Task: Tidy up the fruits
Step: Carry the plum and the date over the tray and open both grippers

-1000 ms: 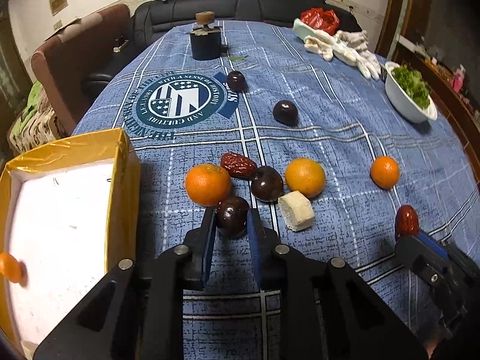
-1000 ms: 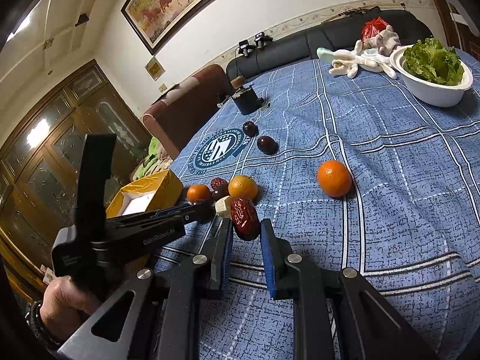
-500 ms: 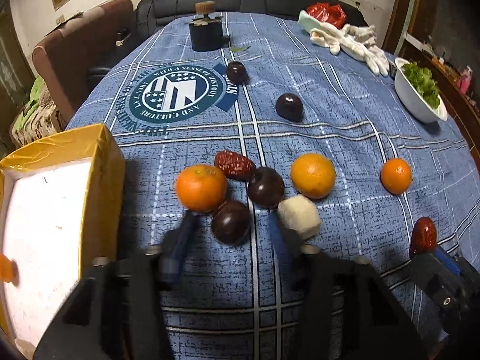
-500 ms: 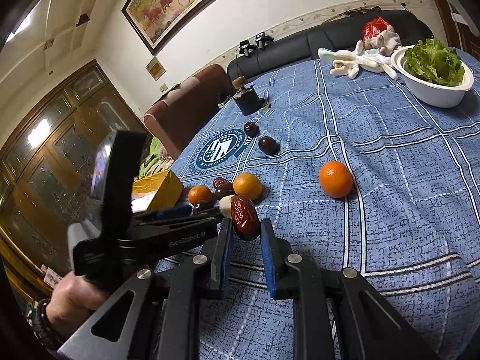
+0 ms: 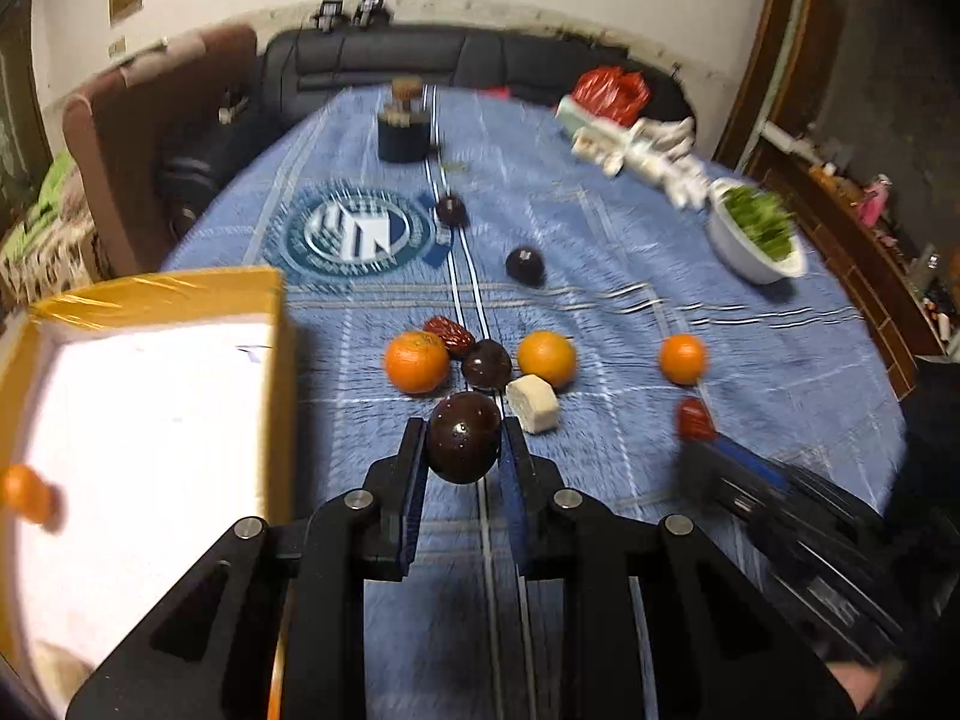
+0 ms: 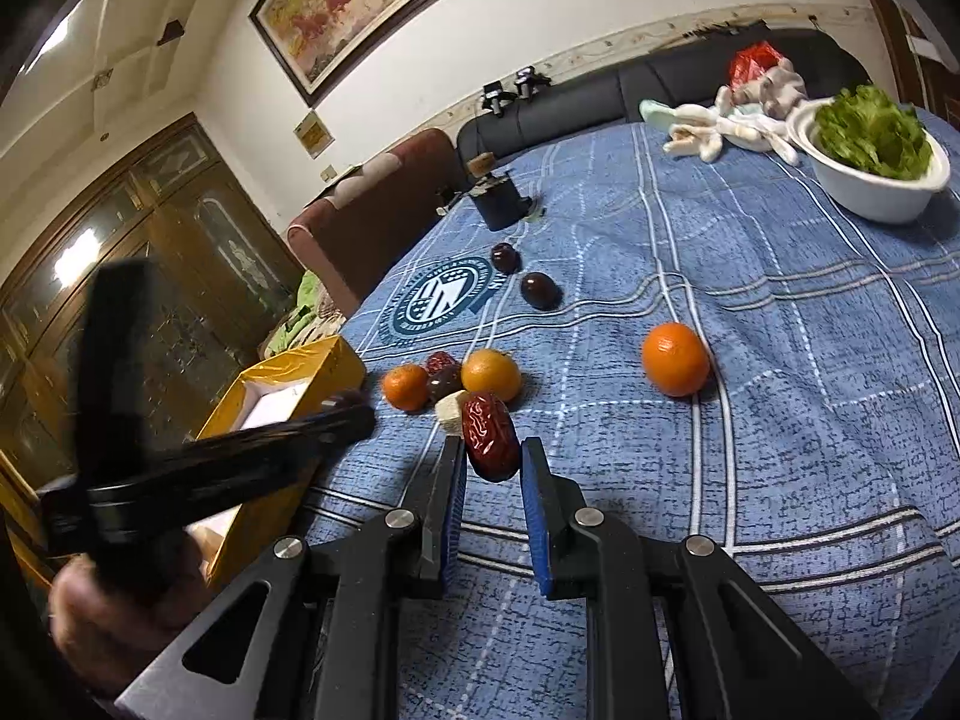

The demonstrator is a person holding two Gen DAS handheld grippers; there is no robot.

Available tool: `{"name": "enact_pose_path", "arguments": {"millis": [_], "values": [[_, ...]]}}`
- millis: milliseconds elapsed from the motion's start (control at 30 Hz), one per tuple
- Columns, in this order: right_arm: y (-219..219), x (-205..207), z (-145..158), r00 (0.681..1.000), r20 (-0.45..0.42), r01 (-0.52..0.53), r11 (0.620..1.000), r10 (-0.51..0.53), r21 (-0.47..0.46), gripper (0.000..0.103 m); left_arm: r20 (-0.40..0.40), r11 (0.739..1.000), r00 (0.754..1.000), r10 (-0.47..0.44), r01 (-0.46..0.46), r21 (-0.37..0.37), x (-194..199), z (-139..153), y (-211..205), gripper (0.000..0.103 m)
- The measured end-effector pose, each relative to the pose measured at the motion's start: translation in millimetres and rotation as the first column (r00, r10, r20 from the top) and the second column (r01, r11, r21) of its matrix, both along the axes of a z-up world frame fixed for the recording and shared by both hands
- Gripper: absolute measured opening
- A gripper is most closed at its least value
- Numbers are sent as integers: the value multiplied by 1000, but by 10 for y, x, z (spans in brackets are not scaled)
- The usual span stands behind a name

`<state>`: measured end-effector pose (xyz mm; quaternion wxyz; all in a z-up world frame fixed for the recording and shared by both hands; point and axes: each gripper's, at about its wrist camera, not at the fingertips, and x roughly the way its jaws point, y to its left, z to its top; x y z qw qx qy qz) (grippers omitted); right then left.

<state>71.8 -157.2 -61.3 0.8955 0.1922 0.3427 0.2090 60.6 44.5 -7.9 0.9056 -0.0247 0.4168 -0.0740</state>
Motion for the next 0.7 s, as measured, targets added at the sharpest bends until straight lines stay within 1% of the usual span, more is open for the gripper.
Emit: {"name": "enact_pose_path", "arguments": {"millis": [33, 133, 233, 333, 467, 600, 700], "values": [[34, -18, 12, 1000, 5, -8, 1000, 8, 1, 18, 30, 1000, 1000, -2, 2, 2, -138, 94, 72, 21], [192, -90, 61, 999, 12, -43, 999, 43, 7, 18, 77, 1000, 997, 19, -20, 11, -425, 228, 317, 21], [525, -203, 199, 993, 45, -113, 994, 113, -16, 18, 102, 997, 993, 62, -67, 49, -650, 256, 605, 21], [876, -291, 343, 979, 73, -188, 982, 189, -22, 18, 90, 993, 991, 96, -102, 64, -770, 198, 869, 21], [1447, -420, 478, 948, 98, -298, 953, 302, -55, 18, 74, 981, 984, 162, -168, 94, -894, 57, 1218, 21], [1925, -490, 468, 925, 76, -365, 926, 373, -98, 18, 33, 972, 978, 208, -210, 108, -926, -105, 1459, 21], [2184, -508, 396, 915, 43, -392, 911, 400, -124, 18, 18, 966, 973, 228, -229, 119, -977, -175, 1562, 21]]}}
